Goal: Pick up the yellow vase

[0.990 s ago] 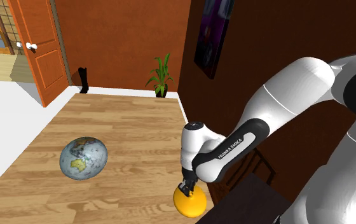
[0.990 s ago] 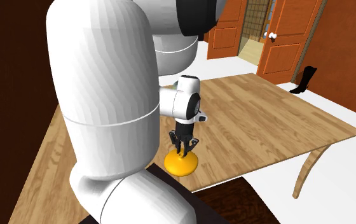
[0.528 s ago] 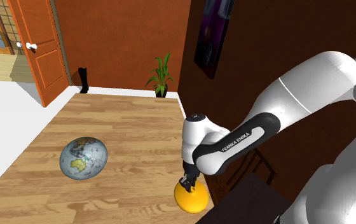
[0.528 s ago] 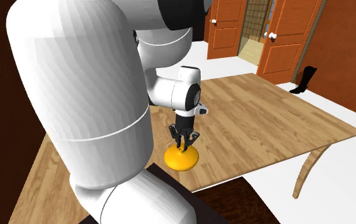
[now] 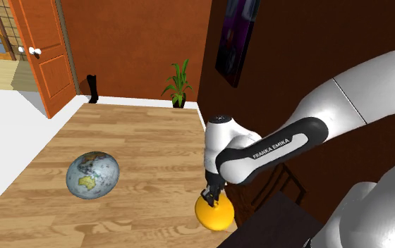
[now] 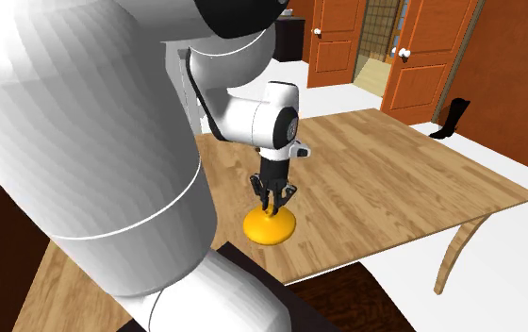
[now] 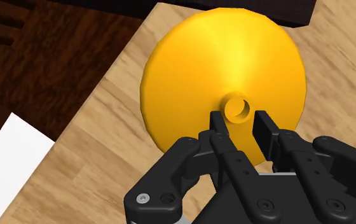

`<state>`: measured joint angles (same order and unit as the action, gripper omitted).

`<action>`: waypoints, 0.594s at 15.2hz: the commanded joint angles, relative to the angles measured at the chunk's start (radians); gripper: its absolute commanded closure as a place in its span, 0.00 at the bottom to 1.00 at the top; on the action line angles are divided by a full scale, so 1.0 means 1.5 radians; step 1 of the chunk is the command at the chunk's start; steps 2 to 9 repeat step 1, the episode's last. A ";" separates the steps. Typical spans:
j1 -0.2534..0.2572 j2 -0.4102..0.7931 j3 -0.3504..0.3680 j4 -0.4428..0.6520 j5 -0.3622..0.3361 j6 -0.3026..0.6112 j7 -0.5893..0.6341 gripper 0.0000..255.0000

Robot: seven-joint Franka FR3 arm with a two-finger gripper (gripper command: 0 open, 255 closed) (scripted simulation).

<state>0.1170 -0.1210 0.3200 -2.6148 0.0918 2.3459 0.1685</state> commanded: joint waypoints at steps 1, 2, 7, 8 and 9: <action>0.001 -0.006 0.000 0.002 0.002 -0.008 -0.001 1.00; 0.001 -0.006 0.000 0.002 0.002 -0.008 -0.001 1.00; 0.001 -0.006 0.000 0.002 0.002 -0.008 -0.001 1.00; 0.001 -0.006 0.000 0.002 0.002 -0.008 -0.001 1.00; 0.001 -0.006 0.000 0.002 0.002 -0.008 -0.001 1.00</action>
